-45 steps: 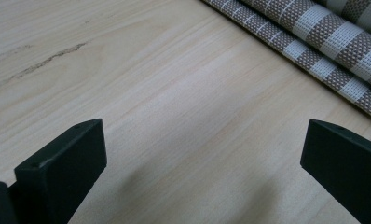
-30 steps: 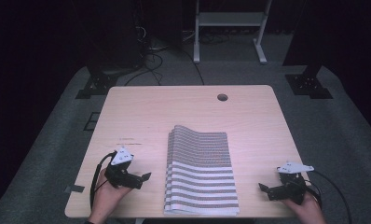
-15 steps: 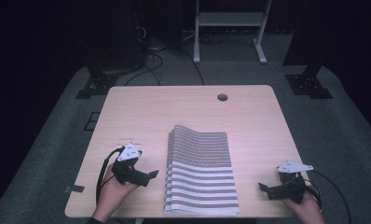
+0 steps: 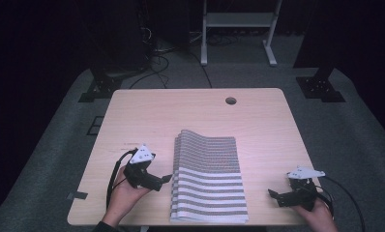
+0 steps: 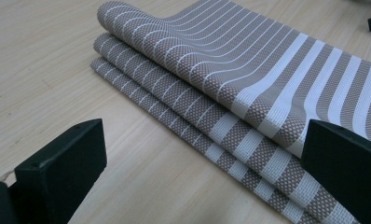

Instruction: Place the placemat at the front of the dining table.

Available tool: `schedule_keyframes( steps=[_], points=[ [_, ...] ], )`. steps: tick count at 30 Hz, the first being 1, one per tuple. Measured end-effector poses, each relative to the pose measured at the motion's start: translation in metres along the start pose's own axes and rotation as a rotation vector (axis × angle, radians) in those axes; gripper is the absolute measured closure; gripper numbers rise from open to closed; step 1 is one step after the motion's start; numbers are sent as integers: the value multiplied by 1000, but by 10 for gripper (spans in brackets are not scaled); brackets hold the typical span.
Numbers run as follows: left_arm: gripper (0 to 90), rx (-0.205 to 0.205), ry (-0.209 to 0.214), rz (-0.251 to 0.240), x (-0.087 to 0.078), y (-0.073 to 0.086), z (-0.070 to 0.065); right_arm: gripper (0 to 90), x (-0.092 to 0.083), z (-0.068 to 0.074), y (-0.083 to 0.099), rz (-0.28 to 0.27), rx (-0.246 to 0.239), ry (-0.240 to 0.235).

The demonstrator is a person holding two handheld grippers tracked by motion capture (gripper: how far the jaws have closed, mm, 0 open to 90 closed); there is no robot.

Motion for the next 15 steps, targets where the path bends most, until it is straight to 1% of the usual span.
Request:
schedule_keyframes(
  steps=[6,10,12,13,15],
  points=[
    [0,14,17,6,7,-5,-4,0,0,0,0,0,0,0],
    [0,28,32,13,14,-9,-8,0,0,0,0,0,0,1],
    [0,28,43,14,19,-11,-10,0,-1,1,1,1,1,2],
    [0,28,43,14,19,-11,-10,0,-1,1,1,1,1,2],
    [0,36,53,16,23,-13,-12,0,-1,1,1,1,1,2]
  ],
)
Point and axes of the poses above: each handheld gripper's, and its own axes: x roughly forward along the jaws, y roughly out of its underside, z roughly to its left, the point moved 2 cm from there along x, roughly forward along the jaws, and after that the axes turned 6 degrees about x, right-handed, at the moved point
